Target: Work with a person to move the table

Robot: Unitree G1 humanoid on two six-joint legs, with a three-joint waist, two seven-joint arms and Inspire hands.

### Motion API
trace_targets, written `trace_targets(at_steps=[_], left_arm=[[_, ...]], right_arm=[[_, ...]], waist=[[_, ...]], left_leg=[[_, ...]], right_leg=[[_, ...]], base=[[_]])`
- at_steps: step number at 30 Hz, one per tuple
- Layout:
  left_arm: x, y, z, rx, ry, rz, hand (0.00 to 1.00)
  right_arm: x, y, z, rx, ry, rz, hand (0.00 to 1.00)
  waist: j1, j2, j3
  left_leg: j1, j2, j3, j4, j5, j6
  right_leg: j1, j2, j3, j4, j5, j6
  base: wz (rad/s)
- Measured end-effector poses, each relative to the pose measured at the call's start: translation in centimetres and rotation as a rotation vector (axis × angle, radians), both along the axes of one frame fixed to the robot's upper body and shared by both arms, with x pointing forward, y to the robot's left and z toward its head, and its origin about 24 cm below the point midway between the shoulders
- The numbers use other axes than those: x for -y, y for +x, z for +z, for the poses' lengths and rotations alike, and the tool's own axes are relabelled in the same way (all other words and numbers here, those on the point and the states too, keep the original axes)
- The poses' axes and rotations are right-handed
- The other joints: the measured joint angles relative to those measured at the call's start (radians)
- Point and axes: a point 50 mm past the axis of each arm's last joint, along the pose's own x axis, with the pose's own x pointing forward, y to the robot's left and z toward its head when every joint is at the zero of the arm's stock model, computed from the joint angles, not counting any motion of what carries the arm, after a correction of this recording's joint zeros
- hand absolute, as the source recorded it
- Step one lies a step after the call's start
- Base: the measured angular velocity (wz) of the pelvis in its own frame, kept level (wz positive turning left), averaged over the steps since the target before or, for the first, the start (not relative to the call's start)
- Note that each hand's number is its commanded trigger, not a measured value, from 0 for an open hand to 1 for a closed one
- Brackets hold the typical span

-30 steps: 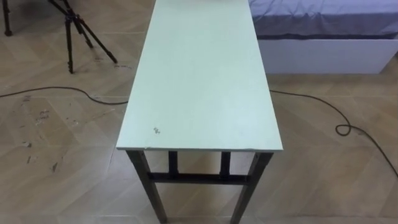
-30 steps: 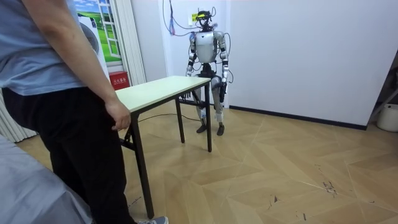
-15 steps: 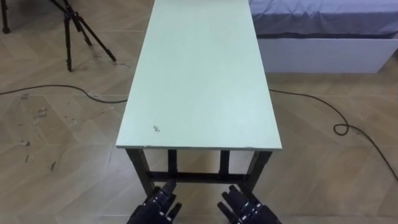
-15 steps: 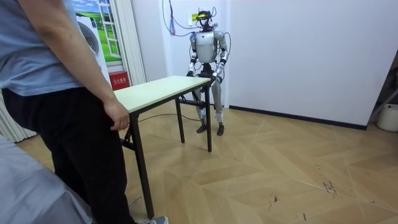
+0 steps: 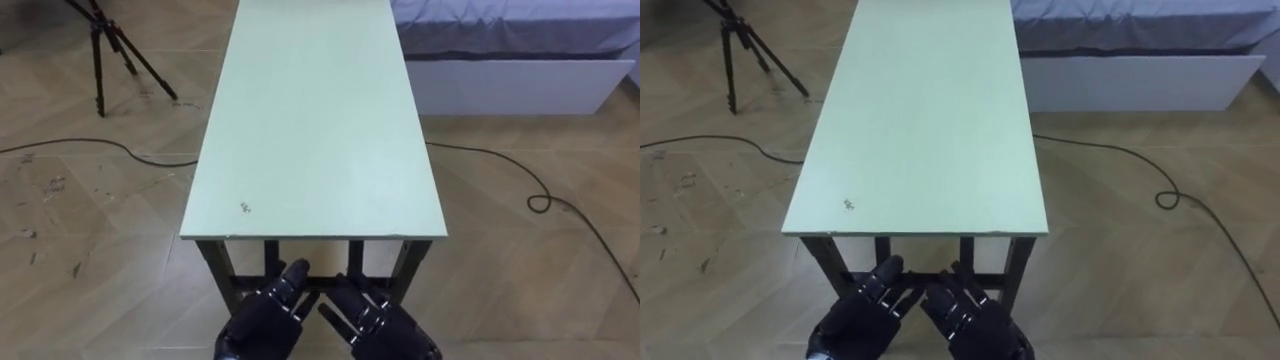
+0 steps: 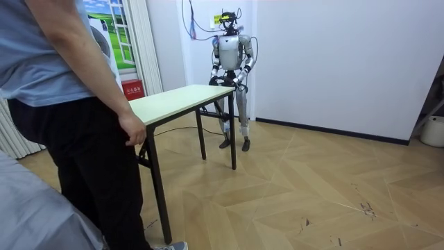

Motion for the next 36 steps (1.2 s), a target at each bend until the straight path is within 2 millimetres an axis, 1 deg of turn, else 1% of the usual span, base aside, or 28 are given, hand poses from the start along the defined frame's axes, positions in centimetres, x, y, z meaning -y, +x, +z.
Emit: trace_targets(at_steps=[4, 7, 12, 16, 17, 18, 20, 22, 27, 31, 36], left_arm=[[-0.1, 0.5, 0.1, -0.016, -0.009, 0.016, 0.0], [-0.7, 0.9, 0.2, -0.026, -0.006, 0.052, 0.0], [-2.2, 2.4, 0.8, -0.018, 0.031, 0.102, 0.0], [-3.2, 3.4, 1.5, -0.02, 0.068, 0.138, 0.0], [-3.4, 3.9, 1.8, -0.021, 0.075, 0.151, 0.0], [-3.5, 4.2, 1.9, -0.022, 0.078, 0.158, 0.0], [-3.9, 5.0, 2.3, -0.026, 0.093, 0.18, 0.0], [-3.9, 5.3, 2.2, -0.04, 0.097, 0.177, 0.0], [-3.6, 5.8, 2.0, -0.072, 0.1, 0.176, 0.0], [-3.7, 5.6, 1.5, -0.105, 0.107, 0.177, 0.0], [-3.7, 5.3, 0.9, -0.159, 0.118, 0.169, 0.0]], right_arm=[[0.1, 0.2, 0.1, 0.0, -0.003, 0.016, 0.0], [0.4, 0.6, 0.2, 0.005, -0.005, 0.011, 0.0], [0.9, 2.6, 1.0, 0.056, -0.02, 0.006, 0.0], [0.8, 4.5, 2.1, 0.091, -0.024, -0.005, 0.0], [0.7, 5.2, 2.4, 0.096, -0.012, -0.016, 0.0], [0.8, 5.4, 2.4, 0.089, -0.014, -0.014, 0.0], [0.8, 5.7, 2.4, 0.07, 0.007, -0.04, 0.0], [0.8, 6.0, 2.5, 0.052, 0.008, -0.049, 0.0], [0.8, 6.5, 2.5, 0.011, 0.004, -0.084, 0.0], [0.8, 6.8, 2.6, 0.006, -0.008, -0.088, 0.0], [0.9, 6.9, 2.6, 0.0, -0.015, -0.094, 0.0]], waist=[[-0.001, 0.004, 0.0047], [-0.001, 0.004, 0.0049], [0.002, 0.003, 0.0055], [0.006, 0.007, 0.0073], [0.006, 0.009, 0.0094], [0.009, 0.009, 0.0107], [0.027, 0.011, 0.0115], [0.035, 0.011, 0.0119], [0.048, 0.014, 0.0133], [0.053, 0.016, 0.0141], [0.055, 0.021, 0.012]], left_leg=[[0.0, 0.0, 0.0, -0.001, 0.0, 0.0], [-0.001, 0.001, 0.0, -0.001, 0.0, 0.0], [0.002, 0.001, 0.0, -0.001, 0.0, 0.0], [0.017, 0.002, -0.002, -0.003, 0.0, 0.0], [0.017, 0.002, -0.002, -0.003, 0.0, 0.0], [0.016, 0.002, -0.003, -0.003, 0.0, 0.0], [0.019, 0.003, -0.003, -0.003, 0.0, 0.0], [0.022, 0.003, -0.003, -0.003, 0.0, 0.0], [0.026, 0.004, -0.003, -0.003, 0.0, 0.0], [0.025, 0.003, -0.002, -0.003, 0.0, 0.0], [0.023, 0.003, -0.003, -0.002, 0.0, 0.0]], right_leg=[[-0.002, 0.0, 0.002, 0.0, 0.0, 0.0], [-0.002, 0.001, 0.003, -0.001, 0.0, 0.0], [0.0, 0.002, 0.004, 0.0, 0.0, 0.0], [0.015, 0.003, 0.006, -0.005, 0.0, 0.0], [0.014, 0.003, 0.006, -0.004, 0.0, 0.0], [0.013, 0.003, 0.006, -0.003, 0.0, 0.0], [0.012, 0.003, 0.006, -0.001, 0.0, -0.001], [0.013, 0.003, 0.007, 0.002, 0.0, -0.001], [0.013, 0.003, 0.008, 0.011, 0.002, -0.003], [0.01, 0.002, 0.009, 0.012, 0.002, -0.003], [0.01, 0.002, 0.009, 0.012, 0.002, -0.004]], base=[[0.0], [0.0], [-0.01], [-0.03], [0.0], [0.0], [-0.04], [-0.04], [-0.02], [0.0], [0.02]])
